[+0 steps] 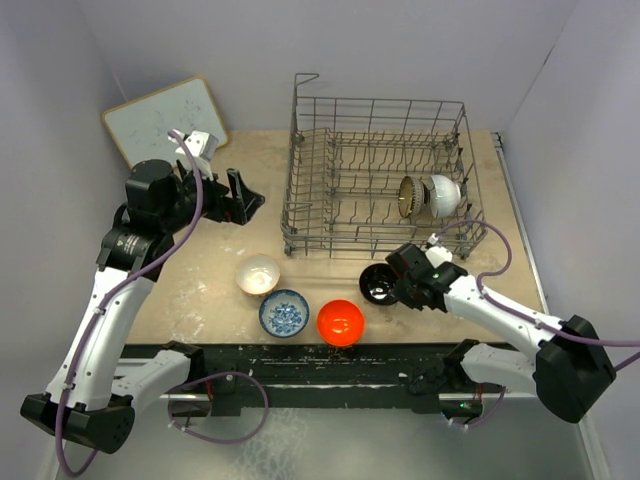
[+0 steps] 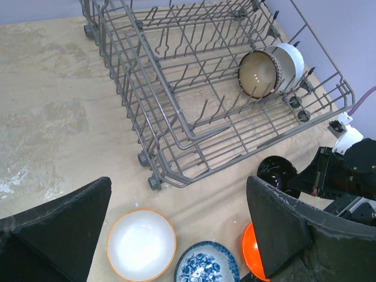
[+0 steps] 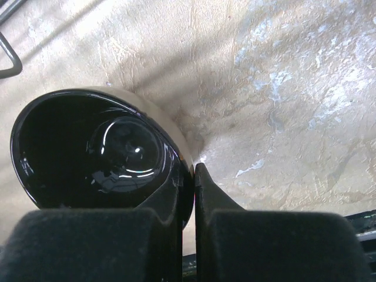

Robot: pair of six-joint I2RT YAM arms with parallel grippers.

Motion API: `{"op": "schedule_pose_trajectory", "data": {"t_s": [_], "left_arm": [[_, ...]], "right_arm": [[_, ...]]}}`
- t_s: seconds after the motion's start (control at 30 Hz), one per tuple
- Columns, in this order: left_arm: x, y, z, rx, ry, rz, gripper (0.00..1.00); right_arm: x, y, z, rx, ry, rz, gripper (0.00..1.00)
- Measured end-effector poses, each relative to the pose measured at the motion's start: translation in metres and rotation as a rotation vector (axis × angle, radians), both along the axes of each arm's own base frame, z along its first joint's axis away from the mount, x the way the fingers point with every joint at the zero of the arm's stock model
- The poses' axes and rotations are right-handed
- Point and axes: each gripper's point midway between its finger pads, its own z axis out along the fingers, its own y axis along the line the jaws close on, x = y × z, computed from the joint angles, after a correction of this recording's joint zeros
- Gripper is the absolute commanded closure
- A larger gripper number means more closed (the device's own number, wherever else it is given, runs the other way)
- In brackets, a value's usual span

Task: Load the bowls into the dish rack
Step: Pick up the bowl from the center of the board.

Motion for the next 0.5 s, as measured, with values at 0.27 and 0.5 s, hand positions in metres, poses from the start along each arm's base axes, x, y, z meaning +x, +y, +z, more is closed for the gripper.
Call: {"op": "schedule_pose_trajectory", "data": {"t_s": [0.27, 0.5], "left_arm": [[-0.002, 0.000, 0.000, -0.002, -0.003, -0.005, 0.01], [-0.004, -0.001, 0.002, -0.006, -0.006, -0.013, 0.01]], "right_arm": [[0.000, -0.018, 0.014, -0.104, -0.009, 0.006, 1.00], [0.015, -0.018, 0.106, -0.183, -0.137, 0.086, 1.00]]}}
